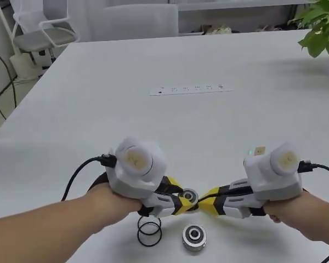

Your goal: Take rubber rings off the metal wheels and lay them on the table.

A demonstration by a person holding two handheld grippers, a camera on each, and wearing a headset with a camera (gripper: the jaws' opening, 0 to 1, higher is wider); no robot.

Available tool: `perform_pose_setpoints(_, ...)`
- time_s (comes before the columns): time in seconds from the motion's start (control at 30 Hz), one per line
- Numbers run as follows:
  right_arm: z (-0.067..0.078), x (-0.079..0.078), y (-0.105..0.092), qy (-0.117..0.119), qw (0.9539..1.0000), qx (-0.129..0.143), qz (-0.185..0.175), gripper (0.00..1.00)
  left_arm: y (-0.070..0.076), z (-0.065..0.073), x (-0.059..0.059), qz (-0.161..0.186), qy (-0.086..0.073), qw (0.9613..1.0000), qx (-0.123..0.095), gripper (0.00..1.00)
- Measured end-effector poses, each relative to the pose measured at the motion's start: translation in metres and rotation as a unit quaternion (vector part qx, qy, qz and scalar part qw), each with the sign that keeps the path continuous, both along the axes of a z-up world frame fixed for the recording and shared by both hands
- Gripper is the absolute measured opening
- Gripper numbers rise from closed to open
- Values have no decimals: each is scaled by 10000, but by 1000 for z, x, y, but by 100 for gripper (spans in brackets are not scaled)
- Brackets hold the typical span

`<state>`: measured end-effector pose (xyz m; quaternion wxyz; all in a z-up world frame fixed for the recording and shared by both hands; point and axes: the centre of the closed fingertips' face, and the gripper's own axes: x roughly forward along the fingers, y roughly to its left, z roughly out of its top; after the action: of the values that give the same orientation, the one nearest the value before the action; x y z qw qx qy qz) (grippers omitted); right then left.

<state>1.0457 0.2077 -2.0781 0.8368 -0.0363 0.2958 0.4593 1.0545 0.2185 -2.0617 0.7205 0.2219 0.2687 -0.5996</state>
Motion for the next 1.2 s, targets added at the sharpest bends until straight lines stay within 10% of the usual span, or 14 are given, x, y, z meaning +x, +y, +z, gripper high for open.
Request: perform_pose_setpoints(1.2, 12, 10, -8, 650, 9888, 916, -987, 0, -5, -2, 1, 324, -337, 9988, 105, 7)
